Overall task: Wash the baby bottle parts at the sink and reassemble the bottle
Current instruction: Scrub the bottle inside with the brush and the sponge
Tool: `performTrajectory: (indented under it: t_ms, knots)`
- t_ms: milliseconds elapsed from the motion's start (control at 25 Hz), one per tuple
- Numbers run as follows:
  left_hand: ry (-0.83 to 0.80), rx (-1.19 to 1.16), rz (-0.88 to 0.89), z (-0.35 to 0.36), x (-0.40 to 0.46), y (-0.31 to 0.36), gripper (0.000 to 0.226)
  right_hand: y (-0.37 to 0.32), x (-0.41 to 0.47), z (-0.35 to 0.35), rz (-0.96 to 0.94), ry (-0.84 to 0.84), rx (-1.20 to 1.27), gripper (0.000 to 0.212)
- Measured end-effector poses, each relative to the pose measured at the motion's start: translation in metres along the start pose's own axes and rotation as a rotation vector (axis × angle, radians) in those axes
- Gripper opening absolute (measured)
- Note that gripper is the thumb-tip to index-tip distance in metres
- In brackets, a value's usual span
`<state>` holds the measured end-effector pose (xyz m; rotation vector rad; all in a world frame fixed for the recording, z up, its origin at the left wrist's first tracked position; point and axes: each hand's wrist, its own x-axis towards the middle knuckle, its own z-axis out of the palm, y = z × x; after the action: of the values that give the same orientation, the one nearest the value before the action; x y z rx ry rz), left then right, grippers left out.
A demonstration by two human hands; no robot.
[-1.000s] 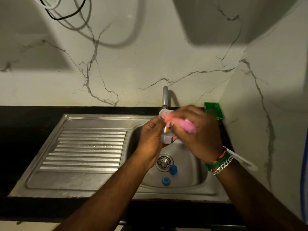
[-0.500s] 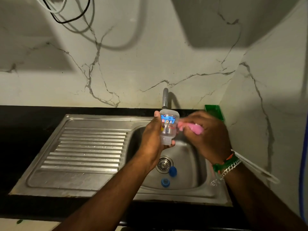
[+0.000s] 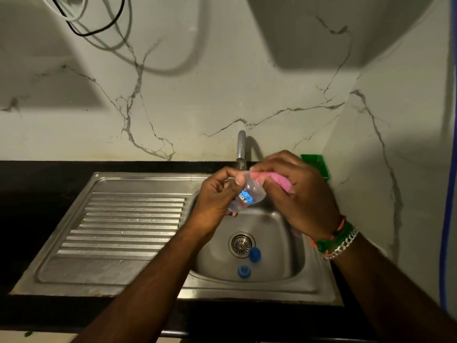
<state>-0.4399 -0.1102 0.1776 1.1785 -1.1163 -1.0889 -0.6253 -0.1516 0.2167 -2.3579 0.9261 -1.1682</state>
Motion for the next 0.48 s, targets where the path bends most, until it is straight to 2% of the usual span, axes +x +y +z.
performTrajectory:
  t_ms: [80,200,280,360,480]
  knots:
    - [0.006,0.005,0.006,-0.001,-0.004,-0.002,0.056,0.008,0.001,-0.009,-0.019,-0.112,0.04,0.018]
    - [0.026,-0.035,-0.056,0.002,-0.004,-0.001,0.037,0.006,0.007,0.0,0.049,-0.024,-0.005,0.018]
    - [0.048,-0.083,-0.047,-0.002,-0.002,0.002,0.048,-0.002,0.004,0.009,0.037,0.021,0.043,0.019]
    - [0.042,-0.05,-0.046,-0.005,-0.003,0.003,0.059,0.004,-0.001,0.006,0.038,-0.029,0.103,0.019]
    - [0.018,0.016,-0.135,0.002,-0.012,-0.002,0.051,0.011,0.0,0.009,0.125,0.007,0.096,0.019]
